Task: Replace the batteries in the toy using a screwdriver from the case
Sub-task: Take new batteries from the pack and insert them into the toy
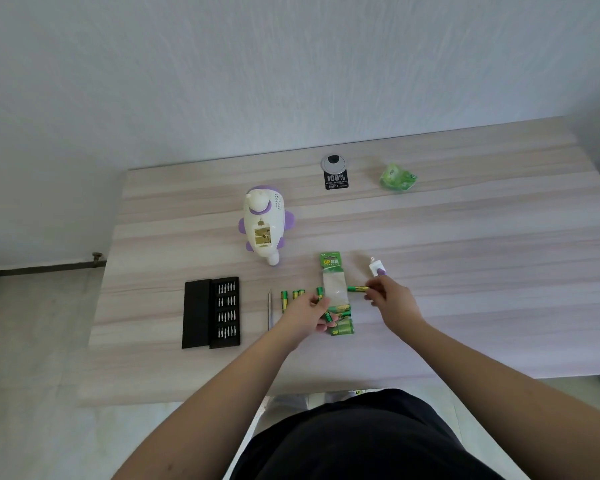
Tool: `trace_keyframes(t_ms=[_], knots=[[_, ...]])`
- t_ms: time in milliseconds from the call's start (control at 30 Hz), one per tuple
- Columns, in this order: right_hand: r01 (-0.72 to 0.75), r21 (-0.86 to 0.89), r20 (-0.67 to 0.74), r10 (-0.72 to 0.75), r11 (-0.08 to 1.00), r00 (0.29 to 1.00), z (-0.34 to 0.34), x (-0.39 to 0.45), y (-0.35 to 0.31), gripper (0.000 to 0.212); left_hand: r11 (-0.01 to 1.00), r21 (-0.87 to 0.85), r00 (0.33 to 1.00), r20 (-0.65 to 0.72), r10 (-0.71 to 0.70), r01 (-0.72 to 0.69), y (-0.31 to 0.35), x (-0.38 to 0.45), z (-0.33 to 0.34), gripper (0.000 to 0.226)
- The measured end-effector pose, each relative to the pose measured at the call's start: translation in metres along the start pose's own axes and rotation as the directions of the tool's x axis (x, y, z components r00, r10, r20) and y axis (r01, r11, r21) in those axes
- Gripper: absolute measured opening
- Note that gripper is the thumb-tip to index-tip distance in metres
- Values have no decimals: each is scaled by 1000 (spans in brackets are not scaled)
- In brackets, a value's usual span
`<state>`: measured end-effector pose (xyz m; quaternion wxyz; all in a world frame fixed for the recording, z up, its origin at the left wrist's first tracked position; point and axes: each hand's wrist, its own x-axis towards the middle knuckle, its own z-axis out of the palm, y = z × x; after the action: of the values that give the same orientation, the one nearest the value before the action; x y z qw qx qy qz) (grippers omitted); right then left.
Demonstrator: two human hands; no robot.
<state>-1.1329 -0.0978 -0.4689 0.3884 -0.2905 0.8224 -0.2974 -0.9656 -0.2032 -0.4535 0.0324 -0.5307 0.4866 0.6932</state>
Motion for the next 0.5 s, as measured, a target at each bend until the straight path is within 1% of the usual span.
trace_keyframes(t_ms=[67, 133, 167, 233, 267, 333, 400, 500], knots=[[4, 159, -44, 3, 987, 999, -8, -5, -4, 10, 998, 46, 999, -8, 54, -53, 4, -3, -3, 26], [-12, 347, -58, 34, 938, 998, -13, -8, -11, 13, 982, 127, 989, -16, 146, -142, 7, -6, -6, 25], [-31, 466, -47, 59, 884, 997, -15, -9, -15, 15, 967, 169, 980, -18, 197, -191, 9, -7, -7, 23], [-90, 699, 25, 101, 710, 995, -18, -12, -27, 21, 934, 222, 957, -17, 291, -280, 12, -12, -10, 18], [-117, 775, 70, 100, 622, 993, -19, -14, -34, 22, 919, 242, 945, -21, 326, -312, 13, -15, -12, 15], [-139, 855, 128, 57, 500, 990, -21, -20, -47, 23, 890, 257, 918, -26, 396, -377, 17, -23, -20, 11], [-146, 901, 157, 8, 410, 988, -21, -25, -60, 22, 870, 225, 889, -33, 458, -440, 21, -33, -29, 14], [-183, 942, 190, 1, 282, 982, -14, -30, -77, 21, 856, 168, 863, -50, 504, -490, 28, -49, -45, 15]])
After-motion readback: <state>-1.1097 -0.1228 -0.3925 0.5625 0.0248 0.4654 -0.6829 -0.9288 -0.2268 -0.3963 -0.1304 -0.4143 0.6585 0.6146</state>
